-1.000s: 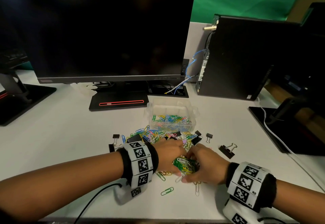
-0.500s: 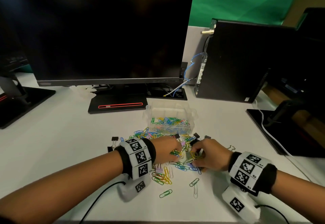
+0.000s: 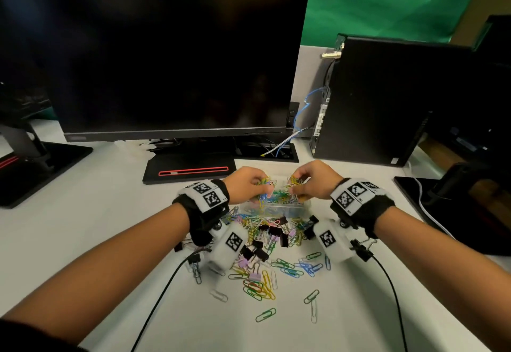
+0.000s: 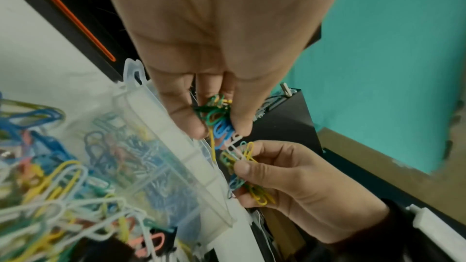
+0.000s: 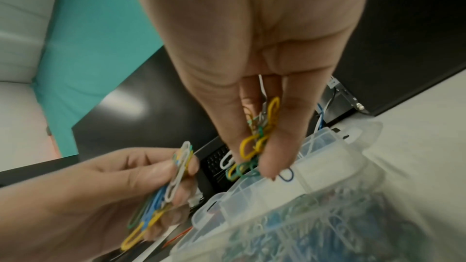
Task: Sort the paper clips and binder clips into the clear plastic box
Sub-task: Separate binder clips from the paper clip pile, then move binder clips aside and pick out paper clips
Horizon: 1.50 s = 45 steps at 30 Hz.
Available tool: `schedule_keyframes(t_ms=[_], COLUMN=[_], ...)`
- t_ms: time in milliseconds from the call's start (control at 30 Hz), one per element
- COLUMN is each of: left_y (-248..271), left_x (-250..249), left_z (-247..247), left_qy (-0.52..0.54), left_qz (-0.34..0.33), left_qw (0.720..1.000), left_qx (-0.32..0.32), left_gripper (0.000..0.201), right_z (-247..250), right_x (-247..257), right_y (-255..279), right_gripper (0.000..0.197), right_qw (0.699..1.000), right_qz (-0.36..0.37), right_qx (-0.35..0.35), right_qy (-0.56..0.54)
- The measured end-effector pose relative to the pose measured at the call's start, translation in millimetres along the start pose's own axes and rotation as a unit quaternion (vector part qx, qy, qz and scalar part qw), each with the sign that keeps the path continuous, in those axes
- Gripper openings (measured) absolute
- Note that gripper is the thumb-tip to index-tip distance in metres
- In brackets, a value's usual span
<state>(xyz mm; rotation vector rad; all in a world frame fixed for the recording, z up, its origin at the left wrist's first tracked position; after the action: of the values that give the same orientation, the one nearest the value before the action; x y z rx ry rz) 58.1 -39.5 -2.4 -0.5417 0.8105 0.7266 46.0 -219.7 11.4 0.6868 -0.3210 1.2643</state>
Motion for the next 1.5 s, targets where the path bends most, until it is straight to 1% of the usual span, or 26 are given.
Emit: schedule_keyframes(t_ms=[133,233,300,367,433,500,567,633,667,767,867,1000,1033,1133,1200,1333,1400,1500], left_y=[-12.9,-16.1,-18.7,-19.1,-19.2,-17.9,-17.2,-14.9,-12.8,-4.1,9.5,28.4,31.8,39.3,42.8,50.3,53.3,54.2], left_x=[10.2,13.6,17.0,20.8,22.4,20.8,18.6,17.1,15.3,6.5,-2.5,-14.6,-16.9,-18.7,-17.5,-14.2,-11.8,-11.4], left_z=[2.0,-0.3,-1.4,-1.4,-1.0,-0.2,1.3,4.0,5.6,7.3,5.4,-2.2,-5.2,-15.5,-21.7,-32.9,-37.3,-39.7], left_qy=[0.052,0.082,0.100,0.097,0.082,0.100,0.102,0.067,0.037,-0.037,-0.079,-0.134,-0.156,-0.205,-0.219,-0.259,-0.279,-0.291], left_qz=[0.048,0.088,0.109,0.128,0.141,0.152,0.151,0.125,0.103,0.024,-0.013,-0.027,-0.030,-0.021,-0.015,-0.032,-0.035,-0.042], left_qw=[0.996,0.991,0.986,0.983,0.983,0.980,0.980,0.988,0.993,0.999,0.996,0.984,0.978,0.958,0.948,0.928,0.919,0.915], left_qx=[-0.046,-0.065,-0.076,-0.084,-0.083,-0.085,-0.076,-0.062,-0.050,-0.006,0.034,0.115,0.138,0.200,0.231,0.266,0.277,0.277], left_gripper=[0.013,0.012,0.016,0.023,0.029,0.029,0.032,0.031,0.030,0.028,0.025,0.021,0.021,0.018,0.024,0.040,0.041,0.038], right_z=[-15.7,-23.4,-24.3,-23.0,-20.2,-16.6,-11.8,-7.7,-6.8,-7.2,-11.8,-25.2,-29.3,-40.7,-46.5,-53.7,-55.0,-54.1], right_x=[7.3,7.6,8.1,8.4,6.9,2.9,-0.7,-2.9,-4.3,-8.9,-13.1,-17.9,-18.6,-19.8,-18.9,-17.5,-16.9,-17.5], right_y=[-19.3,-25.6,-28.0,-27.8,-24.7,-19.9,-13.2,-3.6,1.9,20.5,36.6,48.2,49.8,52.9,53.9,53.6,54.0,54.9], right_gripper=[0.014,0.008,0.015,0.023,0.020,0.017,0.019,0.018,0.017,0.017,0.017,0.011,0.012,0.027,0.033,0.030,0.028,0.028], right_qw=[0.998,0.998,0.997,0.998,0.998,0.998,0.994,0.991,0.990,0.987,0.981,0.960,0.956,0.948,0.941,0.937,0.940,0.942], right_qz=[-0.037,-0.043,-0.042,-0.026,-0.008,0.011,0.038,0.070,0.084,0.120,0.144,0.168,0.168,0.149,0.144,0.144,0.141,0.139], right_qx=[0.044,0.055,0.061,0.064,0.060,0.041,0.008,-0.013,-0.013,0.010,0.015,0.032,0.037,0.045,0.035,0.029,0.029,0.031], right_qy=[-0.005,-0.009,-0.020,-0.006,0.019,0.055,0.100,0.116,0.114,0.103,0.132,0.220,0.237,0.279,0.304,0.318,0.310,0.303])
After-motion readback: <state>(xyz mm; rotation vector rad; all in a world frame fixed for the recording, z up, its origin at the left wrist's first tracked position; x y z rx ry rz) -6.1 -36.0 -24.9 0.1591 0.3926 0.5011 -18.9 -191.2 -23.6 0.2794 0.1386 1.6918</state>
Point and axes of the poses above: each hand's wrist, its own y-axis away from the middle knuckle, its own z-axis out of the back of the hand, x = y × z, the point moved 2 cm from there along -y, towards the middle knuckle, and after that the axes turned 15 degrees about -z, right-handed, at the moved point
